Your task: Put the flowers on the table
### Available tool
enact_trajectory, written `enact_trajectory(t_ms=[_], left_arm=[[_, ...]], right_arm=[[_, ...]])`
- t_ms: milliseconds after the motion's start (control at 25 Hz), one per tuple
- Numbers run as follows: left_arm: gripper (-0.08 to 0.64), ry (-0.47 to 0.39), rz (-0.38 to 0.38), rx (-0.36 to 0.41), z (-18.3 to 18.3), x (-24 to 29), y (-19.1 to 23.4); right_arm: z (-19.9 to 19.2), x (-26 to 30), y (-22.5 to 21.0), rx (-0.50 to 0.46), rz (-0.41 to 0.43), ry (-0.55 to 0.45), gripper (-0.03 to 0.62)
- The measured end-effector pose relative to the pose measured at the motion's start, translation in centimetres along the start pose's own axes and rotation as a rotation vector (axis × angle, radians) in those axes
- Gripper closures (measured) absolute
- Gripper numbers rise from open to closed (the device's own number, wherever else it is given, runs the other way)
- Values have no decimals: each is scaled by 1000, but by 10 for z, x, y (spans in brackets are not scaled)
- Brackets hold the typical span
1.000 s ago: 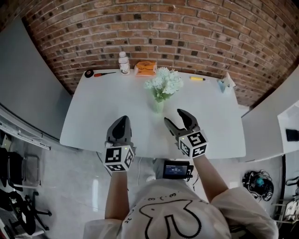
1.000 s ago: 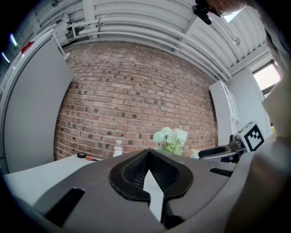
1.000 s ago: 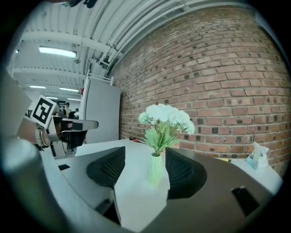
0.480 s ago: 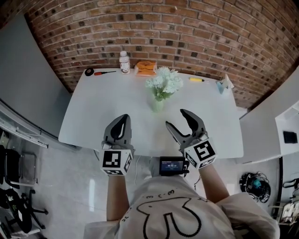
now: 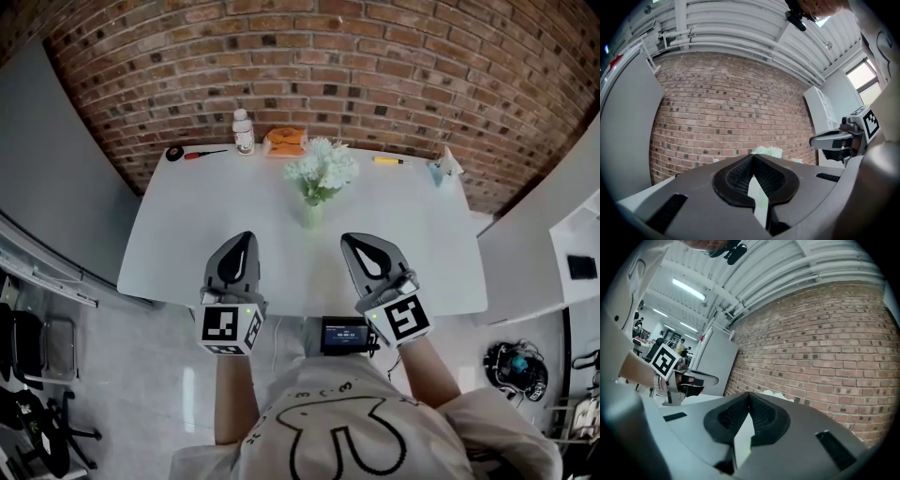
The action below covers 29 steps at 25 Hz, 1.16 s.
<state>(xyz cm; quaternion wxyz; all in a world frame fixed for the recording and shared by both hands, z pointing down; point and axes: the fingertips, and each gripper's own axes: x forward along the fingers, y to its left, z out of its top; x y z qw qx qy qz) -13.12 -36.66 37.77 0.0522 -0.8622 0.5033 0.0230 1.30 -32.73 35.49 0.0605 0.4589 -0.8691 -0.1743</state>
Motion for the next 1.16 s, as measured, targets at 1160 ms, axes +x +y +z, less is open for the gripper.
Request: enact_trajectory(t_ms=[1160], left_arm=[[551, -55, -30, 4, 18, 2, -11]], right_arm=[[-18, -7, -23, 83, -103, 108, 574]])
